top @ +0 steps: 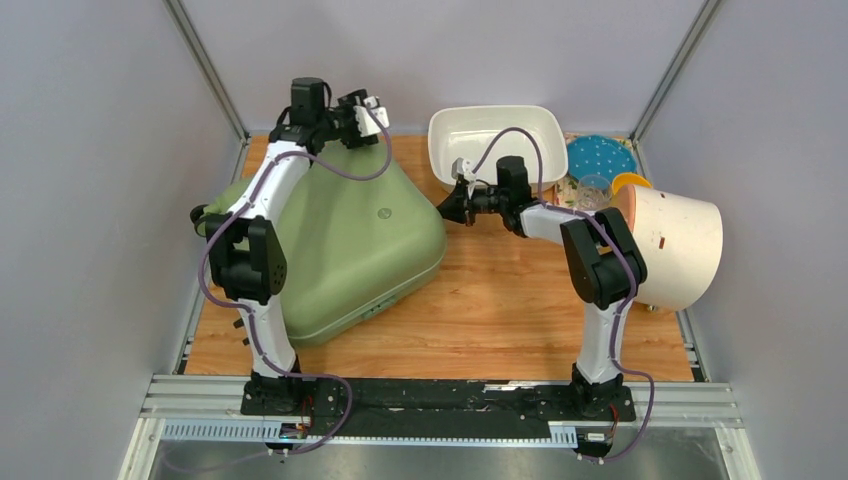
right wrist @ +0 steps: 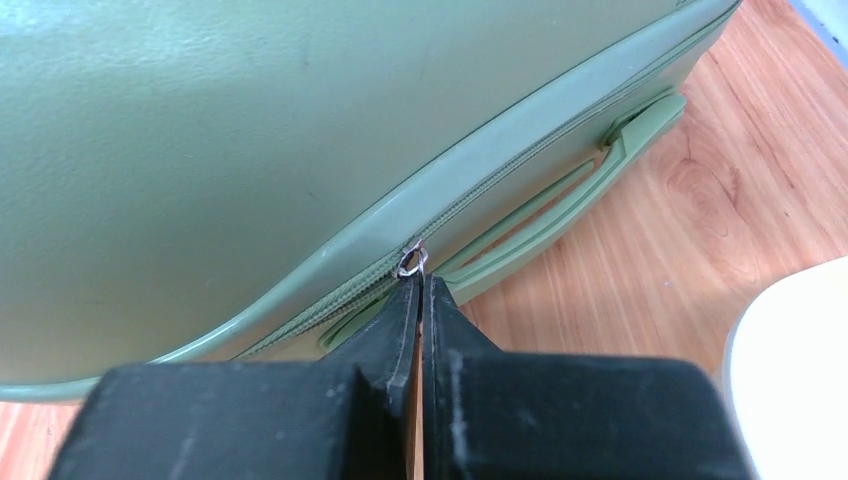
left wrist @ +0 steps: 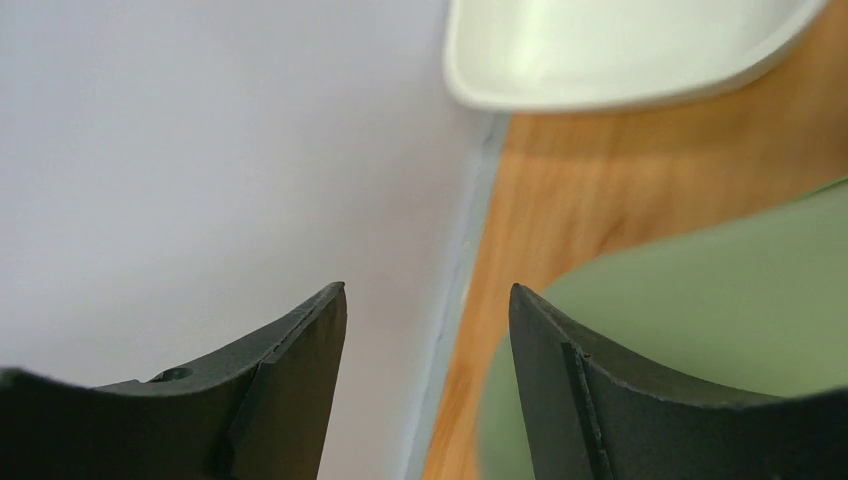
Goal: Open, take out, and arrange the luggage
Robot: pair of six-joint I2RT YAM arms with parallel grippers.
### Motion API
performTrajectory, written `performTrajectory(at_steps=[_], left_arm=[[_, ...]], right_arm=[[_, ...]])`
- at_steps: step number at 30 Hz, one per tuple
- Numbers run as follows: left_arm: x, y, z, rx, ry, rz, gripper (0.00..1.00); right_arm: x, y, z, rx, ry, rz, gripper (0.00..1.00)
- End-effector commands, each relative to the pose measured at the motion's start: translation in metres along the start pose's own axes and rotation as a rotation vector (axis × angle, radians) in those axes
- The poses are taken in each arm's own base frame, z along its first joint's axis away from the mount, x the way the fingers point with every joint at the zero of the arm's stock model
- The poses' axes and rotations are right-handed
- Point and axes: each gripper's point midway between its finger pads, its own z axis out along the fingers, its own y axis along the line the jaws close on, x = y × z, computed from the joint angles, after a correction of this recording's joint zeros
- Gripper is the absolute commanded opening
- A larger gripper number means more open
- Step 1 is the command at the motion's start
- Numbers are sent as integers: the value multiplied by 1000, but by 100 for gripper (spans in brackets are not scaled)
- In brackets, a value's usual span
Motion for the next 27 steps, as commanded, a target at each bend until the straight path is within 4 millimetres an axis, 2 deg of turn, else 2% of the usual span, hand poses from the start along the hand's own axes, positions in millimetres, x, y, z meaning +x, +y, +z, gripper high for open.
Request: performTrajectory(at_steps=[1,4,6,7,9,12,13,14,15,18,19,20,23,25,27], left_arm=[[-18,-247,-2,755,19,-510,71],[-32,-263,-4,811,1,-526,70],[-38,-268,-4,825,0,-535,70],[-38,-266,-2,808,27,-598,70],[-34,-252,8,749,30,-620,70],[-18,-204,28,548,114,-630,71],[-4,-190,30,456,194,-692,73],[3,-160,40,318,191,-685,73],[28,-135,35,158,294,-750,75],[61,-76,30,-101,350,-774,76],[90,-55,16,-234,436,-791,76],[102,-41,12,-302,467,-782,76],[144,-14,-3,-465,595,-752,76],[163,-14,0,-489,660,-704,74],[173,-23,8,-449,679,-665,73]], right_arm=[[-52,-40,3,104,-139,-184,0],[-54,-44,9,111,-165,-170,0],[-59,-45,10,111,-188,-166,0],[-62,-43,11,101,-201,-170,0],[-61,-38,12,93,-199,-165,0],[-58,-24,12,62,-193,-139,0],[-56,-19,11,57,-190,-128,0],[-54,-12,14,45,-186,-123,0],[-56,-8,15,39,-186,-120,0],[-52,2,17,23,-177,-104,0],[-53,4,16,20,-177,-104,0],[-52,7,17,17,-173,-96,0],[-51,11,17,11,-171,-93,0],[-51,13,17,6,-168,-91,0],[-51,14,19,4,-168,-88,0]])
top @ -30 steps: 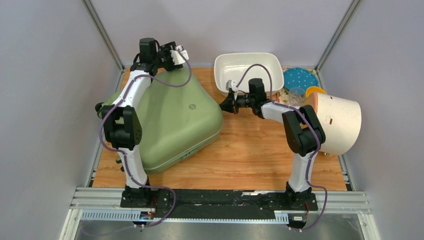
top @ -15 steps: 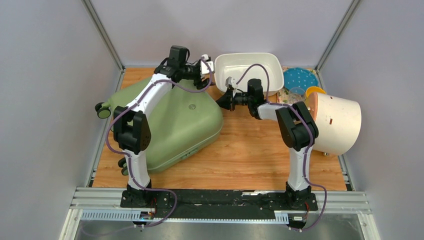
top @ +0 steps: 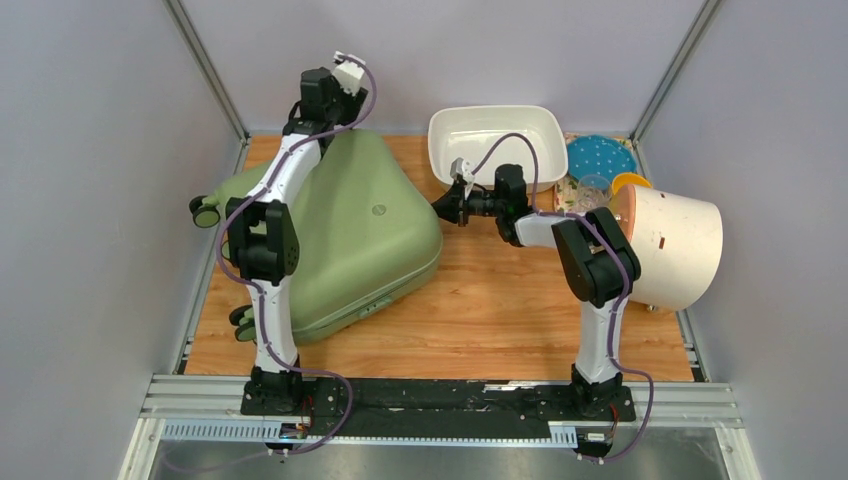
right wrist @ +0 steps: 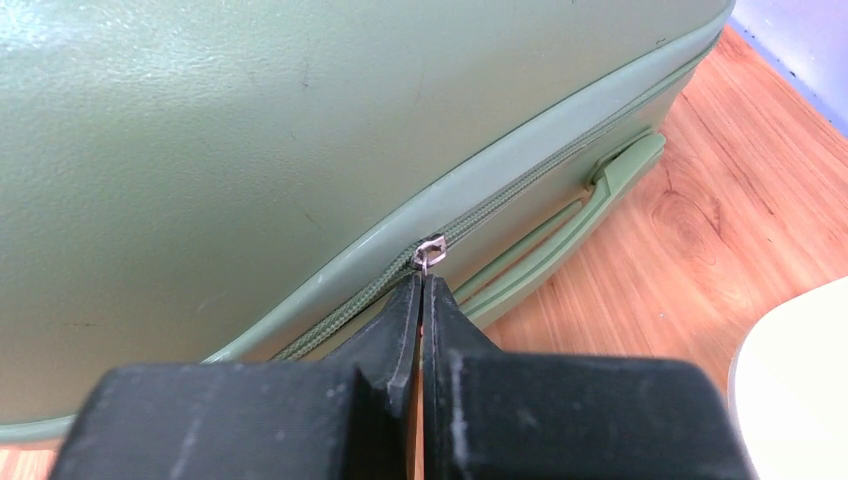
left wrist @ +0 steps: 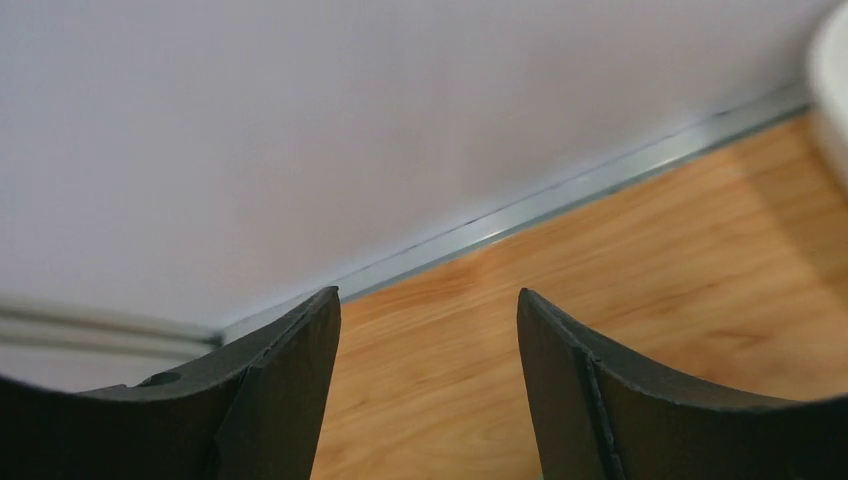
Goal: Open, take out, and arrange the luggage
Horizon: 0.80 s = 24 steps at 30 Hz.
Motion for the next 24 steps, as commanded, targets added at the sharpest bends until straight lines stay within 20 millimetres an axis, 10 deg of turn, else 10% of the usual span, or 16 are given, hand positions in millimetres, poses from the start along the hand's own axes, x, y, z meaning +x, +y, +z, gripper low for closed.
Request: performTrajectory(at_steps=[1,8,16,24], left_arm=[[131,12,18,-129,372,101,73],[157,-60,19,170,425,195,67],[150,-202,-76,801,308,279,57],[142,-233,-136,1036,206,269,52]], right_arm=[[-39,12,3,-37,-63,-98,0],[-40,16,3,-42,-55,-97,0],[-38,41,-16,-40,-6,-81,0],[-20,40,-32,47,87,-105,0]])
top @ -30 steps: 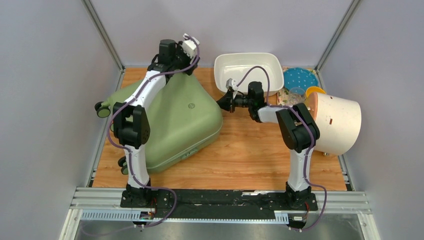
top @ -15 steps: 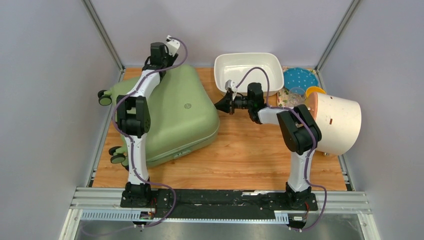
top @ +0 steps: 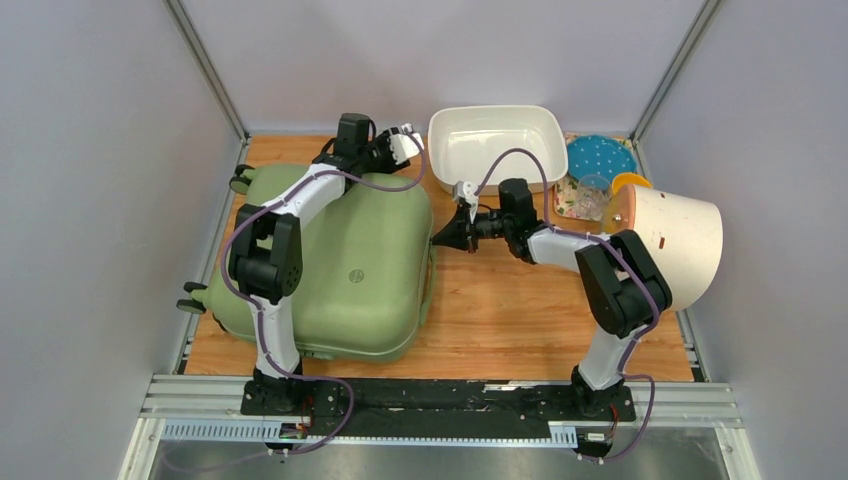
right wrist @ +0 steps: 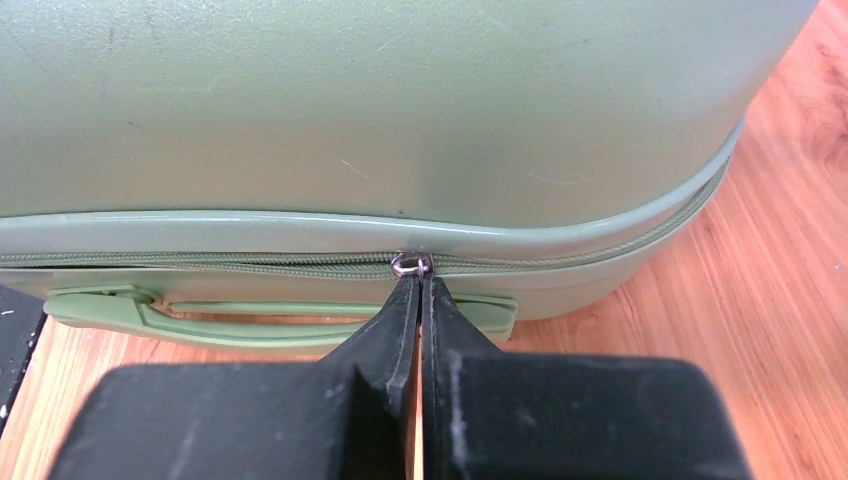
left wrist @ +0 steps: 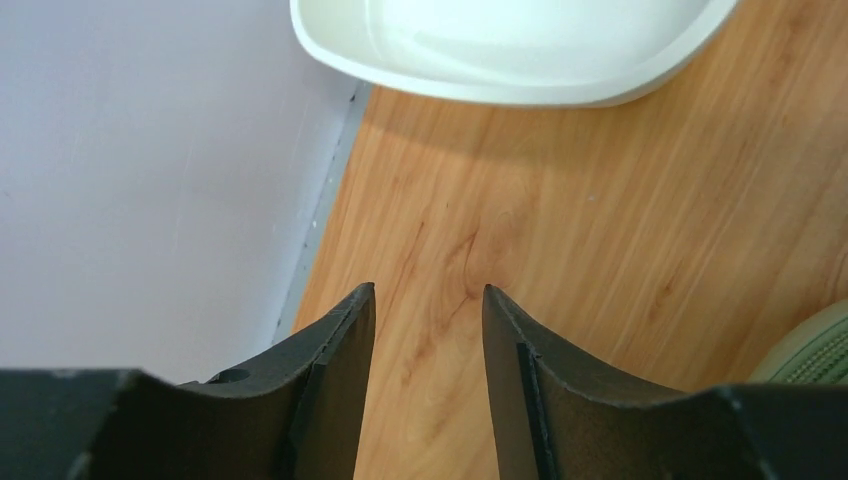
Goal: Open, take out, and arrange the luggage
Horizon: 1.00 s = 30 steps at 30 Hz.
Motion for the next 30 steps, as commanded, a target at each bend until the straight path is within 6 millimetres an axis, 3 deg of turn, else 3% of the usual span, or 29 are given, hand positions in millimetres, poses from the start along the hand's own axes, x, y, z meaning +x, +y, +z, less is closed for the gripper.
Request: performTrajectory(at_steps=[1,6,7,9,10,14,19,20,21,23,24,26,29,30], left_arm=[[32,-155,-48,591,79,-243,52],[18,-174,-59,682,33,-237,49],[19,-178,-61,691,39,-236,49],[22,-183,-63,704,47,-232,49],[23,-185,-64,710,51,-231,48],[24,-187,-65,719,55,-240,48],[16,-187,-64,729,30,-262,48],[16,-188,-63,734,29,-266,48],[15,-189,-63,736,31,-266,48],[16,-192,-62,742,40,-270,48],[14,-192,-62,744,43,-278,48],[13,-189,-60,724,64,-339,49],[12,-156,-44,571,107,-455,54],[21,-135,-42,487,134,-492,56]], right_arm=[[-26,-33,-11,159,-9,-186,0],[-24,-66,-14,225,-2,-216,0],[-35,-80,-18,248,-15,-238,0],[-31,-96,-20,263,-14,-235,0],[-44,-111,-25,287,-30,-264,0],[-47,-140,-30,303,-34,-294,0],[-52,-149,-16,237,-71,-350,0],[-43,-152,-11,229,-71,-339,0],[-55,-154,-6,213,-99,-373,0],[-49,-150,8,173,-117,-337,0],[-58,-148,12,153,-146,-370,0],[-56,-139,26,108,-168,-343,0],[-58,-124,38,53,-199,-349,0],[-60,-119,39,34,-210,-364,0]])
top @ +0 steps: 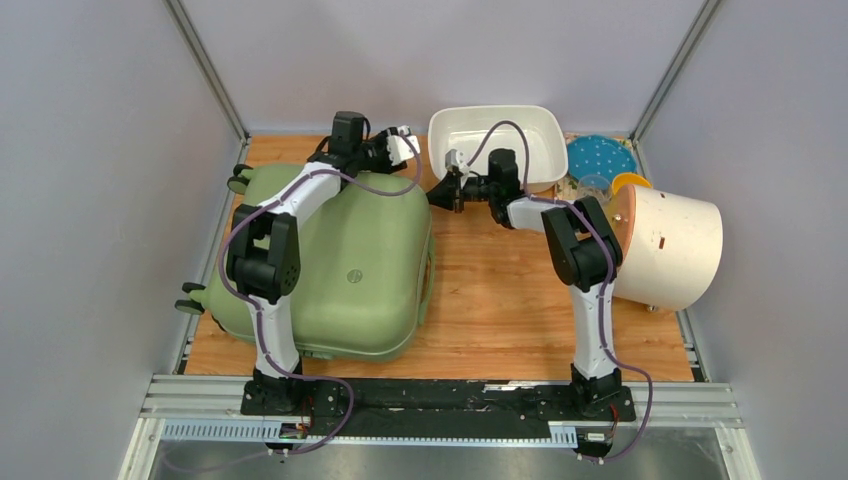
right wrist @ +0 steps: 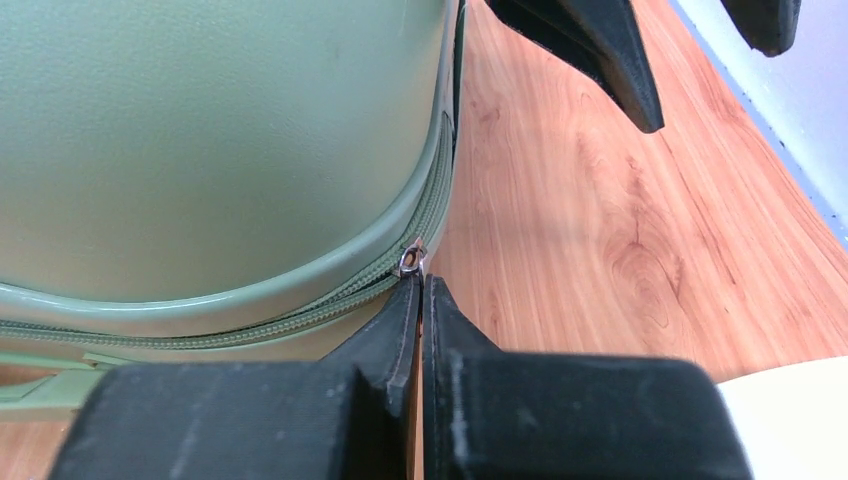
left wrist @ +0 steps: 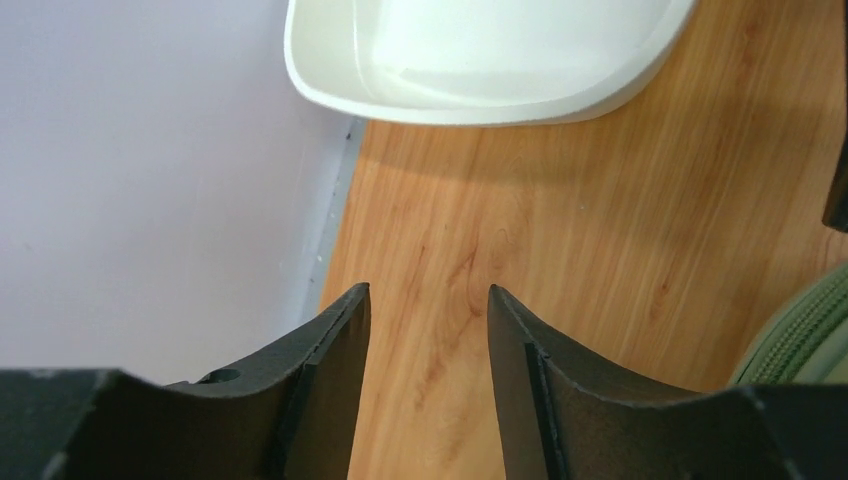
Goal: Open, take out, and arrange the luggage
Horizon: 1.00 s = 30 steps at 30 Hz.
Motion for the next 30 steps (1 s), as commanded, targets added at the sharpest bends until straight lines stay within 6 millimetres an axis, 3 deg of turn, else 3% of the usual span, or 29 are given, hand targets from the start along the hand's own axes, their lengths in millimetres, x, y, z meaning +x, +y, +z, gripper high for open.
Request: performTrajectory(at_steps=[1,2,4,6,9,12,13,14,16,17,21,24,30], left_arm=[[18,-107,-27,278,168,-713,59],[12,-85,-32,202,153,-777,61],[30,-36,-44,-1,176,-809,63],[33,10,-67,-185,161,-842,66],[53,63,-116,-448,182,-892,69],[84,98,-180,-731,232,-952,71],[89,101,-198,-796,251,-956,72],[110,106,-228,-916,321,-956,72],[117,110,-258,-1015,349,-921,75],[131,112,-284,-1094,394,-924,75],[164,102,-335,-1216,533,-951,75],[186,85,-364,-1267,629,-965,75],[226,50,-376,-1240,759,-1080,75]], right_arm=[[-40,-11,13,25,-107,-162,0],[-40,-9,13,19,-110,-159,0],[-35,-2,11,1,-107,-152,0],[-37,3,9,-14,-108,-162,0],[-37,12,7,-40,-109,-162,0],[-37,16,5,-49,-109,-158,0],[-37,18,7,-55,-110,-158,0],[-38,19,6,-57,-110,-157,0],[-38,20,5,-57,-110,-155,0],[-39,20,5,-59,-111,-157,0],[-39,25,5,-71,-111,-150,0],[-40,27,3,-76,-112,-153,0],[-46,38,5,-103,-122,-171,0]])
